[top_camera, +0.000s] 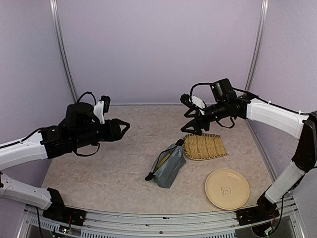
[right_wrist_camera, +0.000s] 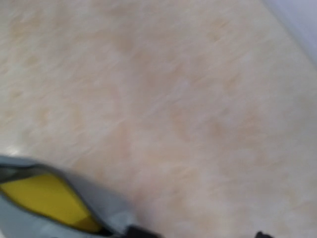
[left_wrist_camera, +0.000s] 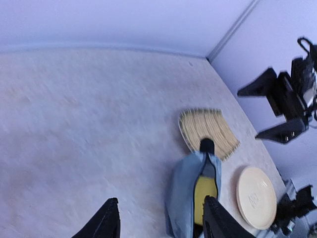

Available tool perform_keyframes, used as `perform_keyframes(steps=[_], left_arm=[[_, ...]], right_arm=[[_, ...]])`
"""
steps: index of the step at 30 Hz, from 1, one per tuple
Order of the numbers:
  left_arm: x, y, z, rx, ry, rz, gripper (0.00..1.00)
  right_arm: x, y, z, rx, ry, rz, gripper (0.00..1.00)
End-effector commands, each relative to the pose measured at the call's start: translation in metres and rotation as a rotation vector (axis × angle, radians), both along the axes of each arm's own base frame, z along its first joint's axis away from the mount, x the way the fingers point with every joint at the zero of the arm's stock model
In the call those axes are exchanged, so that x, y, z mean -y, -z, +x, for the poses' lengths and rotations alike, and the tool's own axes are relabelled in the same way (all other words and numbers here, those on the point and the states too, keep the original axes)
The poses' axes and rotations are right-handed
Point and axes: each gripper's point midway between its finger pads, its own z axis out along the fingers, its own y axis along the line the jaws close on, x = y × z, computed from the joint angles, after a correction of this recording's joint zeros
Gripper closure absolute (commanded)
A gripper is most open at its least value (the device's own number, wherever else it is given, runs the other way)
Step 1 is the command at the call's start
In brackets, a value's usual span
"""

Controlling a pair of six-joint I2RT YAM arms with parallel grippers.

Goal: Sort the hair-cutting tools
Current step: Pick up the kit bag from the center of the board.

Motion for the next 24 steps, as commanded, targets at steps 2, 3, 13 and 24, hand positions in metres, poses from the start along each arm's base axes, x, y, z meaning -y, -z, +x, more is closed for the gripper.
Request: perform_keyframes(steps=[2,3,13,24], left_arm=[[0.047,0.081,-0.076,-0.402,0.245,-0.244,0.44],[0.051,0.089,-0.085,-0.440,0.258,-0.255,0.43],[0.085,0.136,-0.124,-0.703,0.380,-0.353,0.42],[0.104,0.152,-0.127,-0.773,0.438,-0.395,0.61]], right_arm=[[-0.001,0.023,-0.027,-0.100,-0.084,-0.007,0.16],[-0.001,0.024,-0.029,-0.103,-0.091,-0.001,0.16],[-0.006,0.028,-0.036,-0.170,-0.124,0.013,0.19],[-0.004,0.032,-0.042,-0.165,-0.138,0.012,0.20]])
